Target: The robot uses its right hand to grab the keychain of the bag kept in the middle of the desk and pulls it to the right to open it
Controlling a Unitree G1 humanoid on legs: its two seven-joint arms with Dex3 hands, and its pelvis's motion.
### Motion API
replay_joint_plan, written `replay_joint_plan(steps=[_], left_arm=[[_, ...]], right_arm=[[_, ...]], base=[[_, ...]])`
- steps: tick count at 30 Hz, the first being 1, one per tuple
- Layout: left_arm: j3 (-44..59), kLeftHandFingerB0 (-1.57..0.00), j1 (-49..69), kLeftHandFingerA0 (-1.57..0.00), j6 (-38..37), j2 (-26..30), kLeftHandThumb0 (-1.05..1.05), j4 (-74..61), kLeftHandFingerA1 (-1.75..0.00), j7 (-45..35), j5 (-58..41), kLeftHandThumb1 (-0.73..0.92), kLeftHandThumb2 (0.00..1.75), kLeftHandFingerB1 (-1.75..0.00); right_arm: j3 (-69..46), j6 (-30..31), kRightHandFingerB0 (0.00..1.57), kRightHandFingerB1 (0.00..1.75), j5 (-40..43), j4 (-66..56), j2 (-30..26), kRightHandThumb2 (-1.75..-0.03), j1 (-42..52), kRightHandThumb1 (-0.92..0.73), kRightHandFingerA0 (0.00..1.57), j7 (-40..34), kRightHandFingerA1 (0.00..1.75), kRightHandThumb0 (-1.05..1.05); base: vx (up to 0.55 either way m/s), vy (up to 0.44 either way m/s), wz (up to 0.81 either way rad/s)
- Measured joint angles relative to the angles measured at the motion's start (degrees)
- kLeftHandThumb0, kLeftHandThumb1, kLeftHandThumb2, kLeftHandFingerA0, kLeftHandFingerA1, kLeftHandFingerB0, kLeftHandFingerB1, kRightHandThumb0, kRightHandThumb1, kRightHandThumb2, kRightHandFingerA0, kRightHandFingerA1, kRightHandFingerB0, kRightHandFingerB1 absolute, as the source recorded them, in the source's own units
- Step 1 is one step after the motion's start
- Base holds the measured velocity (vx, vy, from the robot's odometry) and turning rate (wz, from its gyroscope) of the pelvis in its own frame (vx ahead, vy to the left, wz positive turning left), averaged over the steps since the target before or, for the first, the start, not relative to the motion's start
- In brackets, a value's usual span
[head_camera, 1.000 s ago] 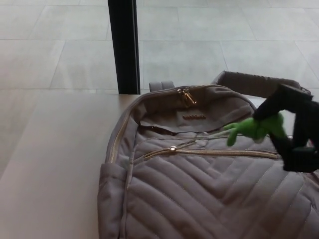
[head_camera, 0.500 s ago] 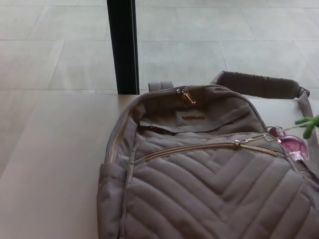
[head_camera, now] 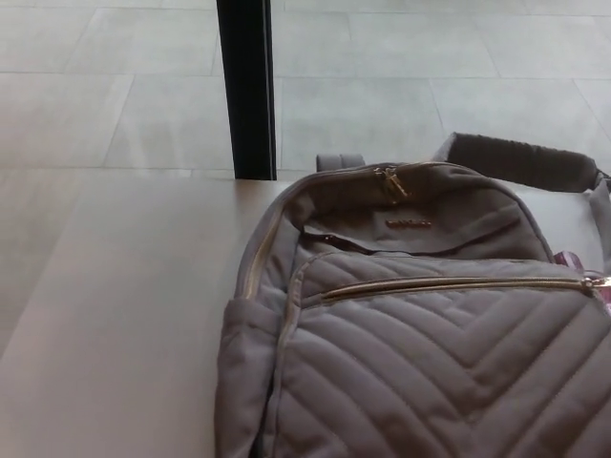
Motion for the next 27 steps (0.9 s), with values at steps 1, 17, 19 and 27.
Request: replay_joint_plan(steps=[1, 17, 19, 27], left_arm=[[0.02, -0.62, 0.1, -0.77, 0.0, 0.0, -0.76, 0.01, -0.58, 0.0, 0.0, 0.83, 0.65, -0.42], [1.01, -0.65, 0.35, -0.78, 0.07, -0.45, -0.73, -0.13, -0.6, -0.04, -0.22, 0.83, 0.65, -0.42], [0.95, -0.64, 0.44, -0.77, 0.07, -0.45, -0.74, -0.11, -0.59, -0.04, -0.2, 0.84, 0.65, -0.42], [0.7, -0.63, 1.04, -0.77, 0.09, -0.45, -0.73, 0.01, -0.59, -0.03, -0.15, 0.83, 0.65, -0.42]], right_arm=[[-0.13, -0.44, 0.82, 1.61, 0.0, 0.81, -0.18, -1.12, 0.2, -0.49, 1.01, -0.35, 1.75, -0.34], [-0.78, -3.71, 0.0, 0.0, 3.49, 0.32, -5.57, -0.94, 10.58, -0.58, 0.0, 3.76, 0.08, -1.02], [-0.8, -2.78, 0.0, 0.0, 3.77, -0.19, -6.16, -0.96, 11.48, -0.63, 0.0, 5.08, 0.09, -1.04], [-4.65, 1.18, 0.0, 0.0, 7.95, 1.48, -7.56, -1.02, 18.19, -0.72, 0.0, 11.49, 0.16, -1.05]], base=[[0.0, 0.0, 0.0], [0.0, 0.0, 0.0], [0.0, 0.0, 0.0], [0.0, 0.0, 0.0]])
